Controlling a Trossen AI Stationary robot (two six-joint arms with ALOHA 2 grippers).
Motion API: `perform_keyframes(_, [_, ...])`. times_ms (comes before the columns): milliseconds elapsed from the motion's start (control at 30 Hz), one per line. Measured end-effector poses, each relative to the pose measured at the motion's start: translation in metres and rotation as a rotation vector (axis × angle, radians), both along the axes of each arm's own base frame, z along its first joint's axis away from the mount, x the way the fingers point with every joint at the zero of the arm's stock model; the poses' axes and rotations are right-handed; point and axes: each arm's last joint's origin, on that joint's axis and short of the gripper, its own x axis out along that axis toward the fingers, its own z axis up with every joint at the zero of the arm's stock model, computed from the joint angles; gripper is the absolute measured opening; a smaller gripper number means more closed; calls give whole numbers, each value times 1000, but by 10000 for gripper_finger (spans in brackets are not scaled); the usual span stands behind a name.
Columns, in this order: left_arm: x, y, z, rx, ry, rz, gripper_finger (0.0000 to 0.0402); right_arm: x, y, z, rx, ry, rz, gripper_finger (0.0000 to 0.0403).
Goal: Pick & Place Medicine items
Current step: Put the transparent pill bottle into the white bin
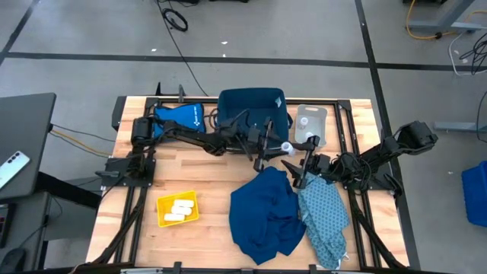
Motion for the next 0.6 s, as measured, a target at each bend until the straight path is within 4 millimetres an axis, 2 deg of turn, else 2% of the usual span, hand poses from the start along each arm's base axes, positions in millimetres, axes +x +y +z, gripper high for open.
perform_keyframes(233, [-7,19,2,50,211,6,142,-3,7,-3,52,48,-78,281])
perform_keyframes(367, [-10,25,-17,111,420,52,142,-6,16,-4,80,78,-111,266])
perform_keyframes(467, [-12,27,-14,175,434,121,142,-8,21,-6,94,131,-149,255])
perform_keyframes(600, [-11,26,-12,203,421,130,142,-6,30,-1,113,229,-206,240])
